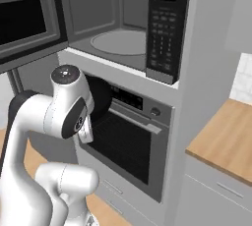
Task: Pick the lemon from the sink and place it in the bowl. Then pick the bowl and place it in the microwave. Then close the microwave door and press the start button.
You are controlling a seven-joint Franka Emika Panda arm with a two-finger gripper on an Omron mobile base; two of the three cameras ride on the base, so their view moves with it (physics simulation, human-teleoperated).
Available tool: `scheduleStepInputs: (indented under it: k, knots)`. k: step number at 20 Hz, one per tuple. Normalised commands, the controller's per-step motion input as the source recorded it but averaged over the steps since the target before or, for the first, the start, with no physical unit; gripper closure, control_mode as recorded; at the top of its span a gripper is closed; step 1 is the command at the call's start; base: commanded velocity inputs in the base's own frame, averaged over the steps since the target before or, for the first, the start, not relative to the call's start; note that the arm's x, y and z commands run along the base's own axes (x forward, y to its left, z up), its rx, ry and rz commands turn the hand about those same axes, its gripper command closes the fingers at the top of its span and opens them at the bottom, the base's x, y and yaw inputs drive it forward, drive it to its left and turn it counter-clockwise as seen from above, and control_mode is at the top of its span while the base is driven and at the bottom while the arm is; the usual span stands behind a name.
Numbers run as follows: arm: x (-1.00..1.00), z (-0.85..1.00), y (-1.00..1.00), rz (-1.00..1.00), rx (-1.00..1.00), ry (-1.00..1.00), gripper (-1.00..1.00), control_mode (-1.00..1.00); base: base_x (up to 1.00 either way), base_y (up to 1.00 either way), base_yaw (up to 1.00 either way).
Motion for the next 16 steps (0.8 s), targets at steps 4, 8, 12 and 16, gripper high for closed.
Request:
scheduleStepInputs:
  k: [4,8,12,16]
  knots:
    - [0.0,0.0,0.0,0.0,0.0,0.0,1.0,1.0,0.41,-0.02,0.15]
    - [0.0,0.0,0.0,0.0,0.0,0.0,1.0,1.0,0.41,0.11,0.14]
    - [0.0,0.0,0.0,0.0,0.0,0.0,1.0,1.0,0.57,0.01,0.25]
    - [0.0,0.0,0.0,0.0,0.0,0.0,1.0,1.0,0.63,0.0,0.27]
